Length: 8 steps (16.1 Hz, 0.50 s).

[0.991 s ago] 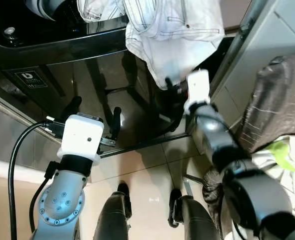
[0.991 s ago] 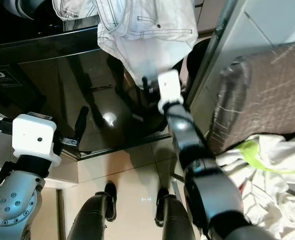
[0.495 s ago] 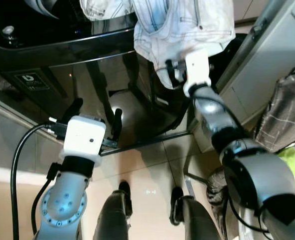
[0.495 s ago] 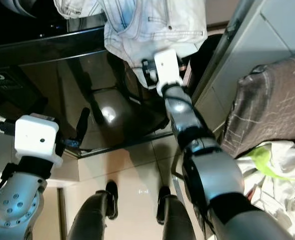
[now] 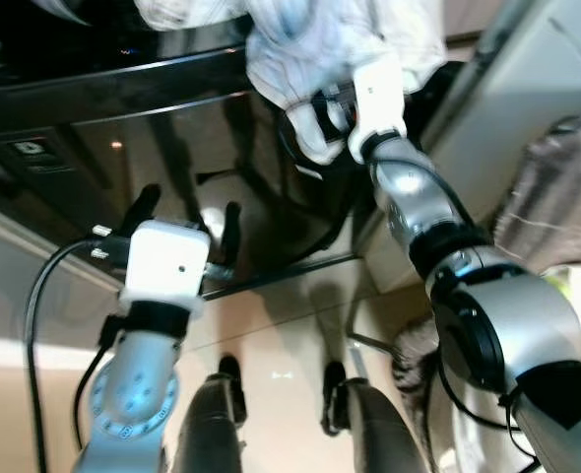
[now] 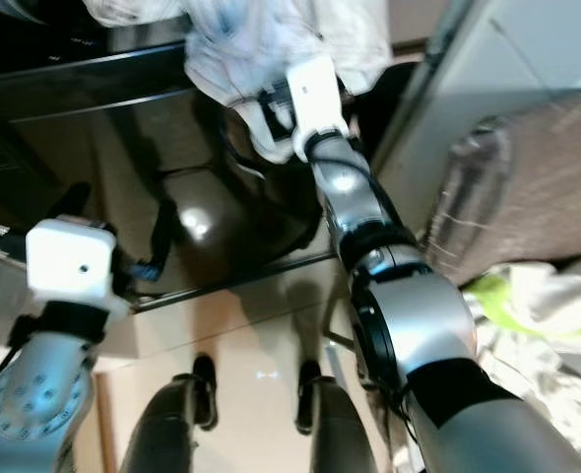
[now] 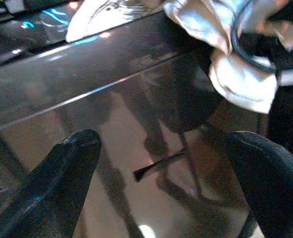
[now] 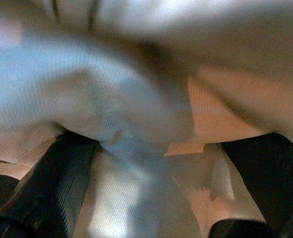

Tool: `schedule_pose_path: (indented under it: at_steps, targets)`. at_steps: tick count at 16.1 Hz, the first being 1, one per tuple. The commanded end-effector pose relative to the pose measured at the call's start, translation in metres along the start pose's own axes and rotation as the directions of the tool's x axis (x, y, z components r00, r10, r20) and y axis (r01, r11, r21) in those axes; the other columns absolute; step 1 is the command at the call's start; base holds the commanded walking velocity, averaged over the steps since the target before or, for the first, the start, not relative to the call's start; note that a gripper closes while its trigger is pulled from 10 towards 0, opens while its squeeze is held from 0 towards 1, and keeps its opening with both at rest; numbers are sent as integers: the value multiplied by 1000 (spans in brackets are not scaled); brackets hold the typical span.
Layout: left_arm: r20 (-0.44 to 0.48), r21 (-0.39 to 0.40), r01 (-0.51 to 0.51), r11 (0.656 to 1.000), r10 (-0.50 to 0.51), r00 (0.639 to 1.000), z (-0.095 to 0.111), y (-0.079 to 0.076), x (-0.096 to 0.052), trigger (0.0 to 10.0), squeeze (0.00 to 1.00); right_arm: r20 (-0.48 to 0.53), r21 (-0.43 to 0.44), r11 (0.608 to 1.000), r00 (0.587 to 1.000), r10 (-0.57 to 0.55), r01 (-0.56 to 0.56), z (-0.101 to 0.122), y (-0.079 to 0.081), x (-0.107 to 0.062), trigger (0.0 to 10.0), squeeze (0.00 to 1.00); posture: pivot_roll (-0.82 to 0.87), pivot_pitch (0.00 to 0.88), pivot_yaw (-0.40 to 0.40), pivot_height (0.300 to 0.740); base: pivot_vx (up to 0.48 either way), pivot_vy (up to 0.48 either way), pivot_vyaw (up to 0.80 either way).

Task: Clothes washing

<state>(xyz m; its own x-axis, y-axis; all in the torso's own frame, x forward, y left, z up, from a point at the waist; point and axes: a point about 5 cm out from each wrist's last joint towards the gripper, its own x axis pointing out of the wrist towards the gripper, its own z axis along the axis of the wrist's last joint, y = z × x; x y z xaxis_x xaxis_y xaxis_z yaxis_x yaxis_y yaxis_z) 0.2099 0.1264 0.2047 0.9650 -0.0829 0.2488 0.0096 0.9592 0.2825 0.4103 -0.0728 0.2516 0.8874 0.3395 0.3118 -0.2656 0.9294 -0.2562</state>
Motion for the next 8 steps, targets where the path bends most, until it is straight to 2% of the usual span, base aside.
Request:
schedule_pose_path:
  at_steps: [1,4,6,7,8]
  targets:
    - [2,-5,0,1000,0,1000,-2,-4,-1,10000,0,162,13,1000,987,13,-15,40,0,14,10000,0,202,270,-65,740,0,0,0]
    - [35,-23,-28,999,29,999,-3,-8,12,10000,0,254,2,998,965,67,-69,72,2,24,10000,0,179,194,-107,740,0,0,0]
    - [70,-34,-50,998,52,996,-3,-10,24,10000,0,313,-37,993,942,122,-116,98,8,31,10000,0,164,142,-132,740,0,0,0]
    - [74,-35,-53,998,56,996,-4,-11,26,10000,0,321,-41,991,938,131,-124,101,10,32,10000,0,164,142,-132,740,0,0,0]
    - [89,-39,-59,998,62,994,-4,-12,31,10000,0,334,-58,989,931,149,-137,107,12,33,10000,0,156,105,-141,740,0,0,0]
